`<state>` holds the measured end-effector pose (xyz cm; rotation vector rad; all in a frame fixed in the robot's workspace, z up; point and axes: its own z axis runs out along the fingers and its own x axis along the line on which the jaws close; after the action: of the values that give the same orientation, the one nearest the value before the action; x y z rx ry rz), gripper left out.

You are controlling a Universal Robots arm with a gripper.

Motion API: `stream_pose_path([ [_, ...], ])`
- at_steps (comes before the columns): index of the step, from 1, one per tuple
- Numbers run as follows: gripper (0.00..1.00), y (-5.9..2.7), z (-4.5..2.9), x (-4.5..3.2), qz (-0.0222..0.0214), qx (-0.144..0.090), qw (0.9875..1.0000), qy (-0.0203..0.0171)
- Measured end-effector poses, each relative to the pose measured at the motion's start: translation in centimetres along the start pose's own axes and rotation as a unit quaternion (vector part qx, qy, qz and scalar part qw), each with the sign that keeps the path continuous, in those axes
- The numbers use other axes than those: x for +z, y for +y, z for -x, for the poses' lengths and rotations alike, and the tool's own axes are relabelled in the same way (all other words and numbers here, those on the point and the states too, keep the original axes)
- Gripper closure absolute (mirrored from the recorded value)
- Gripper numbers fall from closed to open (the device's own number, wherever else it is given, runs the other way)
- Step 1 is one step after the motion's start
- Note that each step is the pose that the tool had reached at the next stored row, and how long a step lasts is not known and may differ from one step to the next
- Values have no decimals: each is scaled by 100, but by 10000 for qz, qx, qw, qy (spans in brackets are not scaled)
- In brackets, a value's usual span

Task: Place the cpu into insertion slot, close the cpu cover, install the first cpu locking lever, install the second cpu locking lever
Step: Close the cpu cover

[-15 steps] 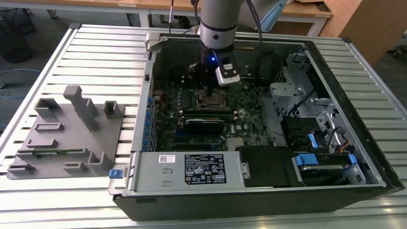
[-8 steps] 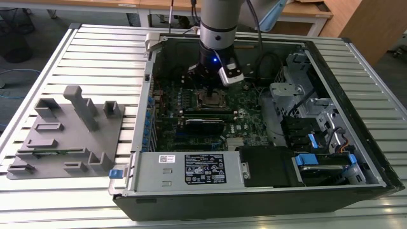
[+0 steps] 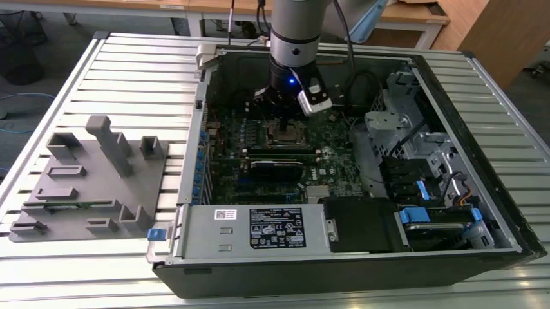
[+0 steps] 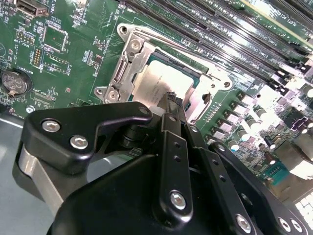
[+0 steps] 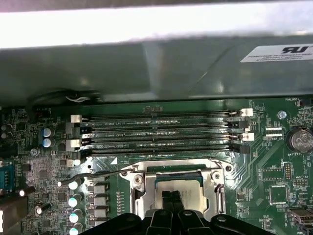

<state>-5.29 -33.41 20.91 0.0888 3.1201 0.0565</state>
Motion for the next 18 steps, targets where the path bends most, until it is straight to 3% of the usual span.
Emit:
stream_pose_path([
  [4, 90, 0, 2, 0, 0, -1, 10000, 0],
  [10, 90, 3, 69, 5, 0, -1, 10000, 0],
  [18, 90, -40, 74, 15, 1, -7, 10000, 0],
])
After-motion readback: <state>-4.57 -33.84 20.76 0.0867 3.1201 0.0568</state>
